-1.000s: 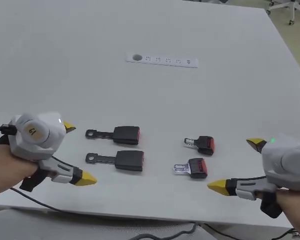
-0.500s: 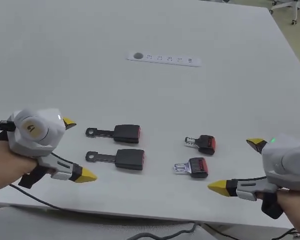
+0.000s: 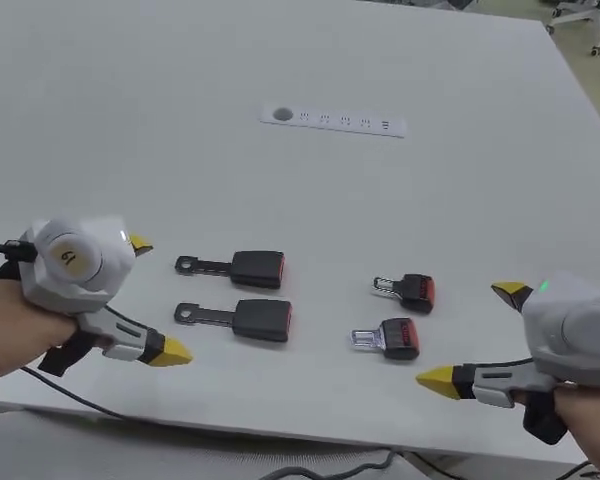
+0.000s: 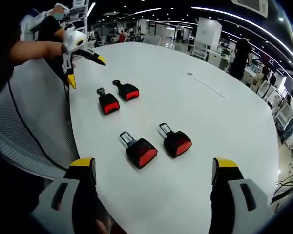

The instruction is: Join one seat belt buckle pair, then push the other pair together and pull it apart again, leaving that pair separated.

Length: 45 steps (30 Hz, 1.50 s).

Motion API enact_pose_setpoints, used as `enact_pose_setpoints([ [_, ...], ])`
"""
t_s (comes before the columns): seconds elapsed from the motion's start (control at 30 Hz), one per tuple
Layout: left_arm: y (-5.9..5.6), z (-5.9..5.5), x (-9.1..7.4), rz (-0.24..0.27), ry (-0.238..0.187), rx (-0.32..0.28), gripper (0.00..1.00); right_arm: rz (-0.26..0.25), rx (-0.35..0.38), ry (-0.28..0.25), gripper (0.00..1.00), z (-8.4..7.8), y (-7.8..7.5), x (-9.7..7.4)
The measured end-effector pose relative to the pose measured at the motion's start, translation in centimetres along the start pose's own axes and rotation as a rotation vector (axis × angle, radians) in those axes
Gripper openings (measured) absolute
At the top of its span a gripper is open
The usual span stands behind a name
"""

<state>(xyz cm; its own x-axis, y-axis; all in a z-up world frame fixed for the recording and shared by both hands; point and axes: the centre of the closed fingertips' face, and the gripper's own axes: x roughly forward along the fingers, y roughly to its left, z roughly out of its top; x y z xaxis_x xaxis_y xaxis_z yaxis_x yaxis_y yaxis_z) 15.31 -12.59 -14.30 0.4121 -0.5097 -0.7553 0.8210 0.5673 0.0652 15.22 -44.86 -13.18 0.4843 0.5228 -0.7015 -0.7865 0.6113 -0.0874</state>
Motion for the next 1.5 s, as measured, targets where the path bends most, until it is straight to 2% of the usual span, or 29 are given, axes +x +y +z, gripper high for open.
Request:
enact_pose_setpoints([
  [0.13, 0.1, 0.2, 0.0, 0.0, -0.013, -0.014, 1.0, -0.005, -0.001, -0.003, 0.99, 0.0, -0.2, -0.1],
  [0.43, -0.3, 0.1, 0.1, -0.006, -0.006, -0.005, 1.0, -0.008, -0.007, -0.006, 0.99, 0.0, -0.3, -0.4],
  [0.57, -0.6, 0.3, 0.1, -0.016, -0.007, 0.002, 0.96, 0.003, -0.008, -0.003, 0.96, 0.0, -0.1, -0.4],
  [0.77, -0.4, 0.4, 0.0, -0.015, -0.016, 0.006, 0.92, 0.012, -0.028, -0.005, 0.94, 0.2, -0.1, -0.2],
  [0.83, -0.6, 0.5, 0.0, -0.019, -0.017, 0.007, 0.88, 0.019, -0.026, -0.004, 0.92, 0.2, -0.1, -0.1],
  [0.93, -1.0, 0.3, 0.0, -0.038, -0.009, -0.003, 0.81, 0.051, 0.012, 0.008, 0.82, 0.0, 0.5, 0.0],
  [1.0, -1.1, 0.3, 0.0, -0.038, -0.01, 0.013, 0.81, 0.055, -0.002, -0.007, 0.79, 0.2, 0.5, 0.1],
  [1.23, -1.0, 0.6, 0.0, -0.031, -0.021, 0.013, 0.79, 0.072, -0.005, -0.003, 0.76, 0.0, 0.9, 0.3],
  [1.33, -1.4, 1.0, -0.1, -0.037, -0.032, 0.035, 0.77, 0.072, -0.046, 0.002, 0.74, 0.1, 0.9, 0.3],
  [1.37, -1.7, 1.2, -0.1, -0.045, -0.032, 0.037, 0.75, 0.077, -0.052, 0.003, 0.73, 0.2, 1.0, 0.3],
  [1.4, -1.8, 1.2, -0.1, -0.061, -0.035, 0.038, 0.69, 0.084, -0.053, 0.004, 0.71, 0.2, 1.1, 0.3],
  [1.43, -1.9, 1.2, 0.0, -0.067, -0.036, 0.045, 0.65, 0.095, -0.052, 0.003, 0.66, 0.2, 1.2, 0.4],
  [1.5, -2.0, 1.2, 0.2, -0.076, -0.035, 0.053, 0.65, 0.103, -0.062, -0.001, 0.61, 0.3, 1.2, 0.4],
])
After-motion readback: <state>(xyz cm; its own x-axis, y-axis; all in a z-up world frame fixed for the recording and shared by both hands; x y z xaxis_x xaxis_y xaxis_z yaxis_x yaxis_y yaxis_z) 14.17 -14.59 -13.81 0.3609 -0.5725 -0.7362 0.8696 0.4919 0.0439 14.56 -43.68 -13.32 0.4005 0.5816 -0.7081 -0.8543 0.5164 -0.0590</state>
